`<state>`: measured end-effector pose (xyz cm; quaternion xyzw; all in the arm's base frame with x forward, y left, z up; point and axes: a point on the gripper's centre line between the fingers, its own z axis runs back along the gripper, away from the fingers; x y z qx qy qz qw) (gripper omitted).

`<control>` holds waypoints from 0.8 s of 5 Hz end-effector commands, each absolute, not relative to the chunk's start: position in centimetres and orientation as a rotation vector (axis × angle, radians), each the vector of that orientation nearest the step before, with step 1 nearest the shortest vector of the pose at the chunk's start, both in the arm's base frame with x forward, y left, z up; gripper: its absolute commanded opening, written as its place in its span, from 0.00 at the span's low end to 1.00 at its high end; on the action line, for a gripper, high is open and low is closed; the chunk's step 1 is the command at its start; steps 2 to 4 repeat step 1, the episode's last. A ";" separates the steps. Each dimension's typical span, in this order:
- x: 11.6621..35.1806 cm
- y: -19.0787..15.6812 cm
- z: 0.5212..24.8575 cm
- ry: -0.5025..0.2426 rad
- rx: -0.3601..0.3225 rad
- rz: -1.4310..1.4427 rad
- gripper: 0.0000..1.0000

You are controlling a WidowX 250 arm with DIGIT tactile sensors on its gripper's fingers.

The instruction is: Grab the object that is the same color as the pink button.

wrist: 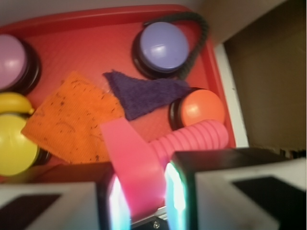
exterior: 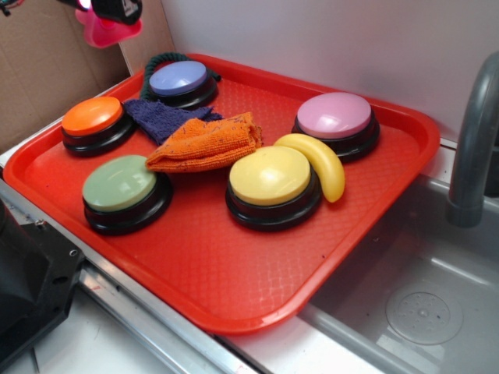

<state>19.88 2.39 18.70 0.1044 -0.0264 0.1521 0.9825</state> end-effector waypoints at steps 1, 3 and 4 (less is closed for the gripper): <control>20.9 2.5 19.5 -0.078 0.258 0.452 0.00; 20.9 2.5 19.5 -0.078 0.258 0.452 0.00; 20.9 2.5 19.5 -0.078 0.258 0.452 0.00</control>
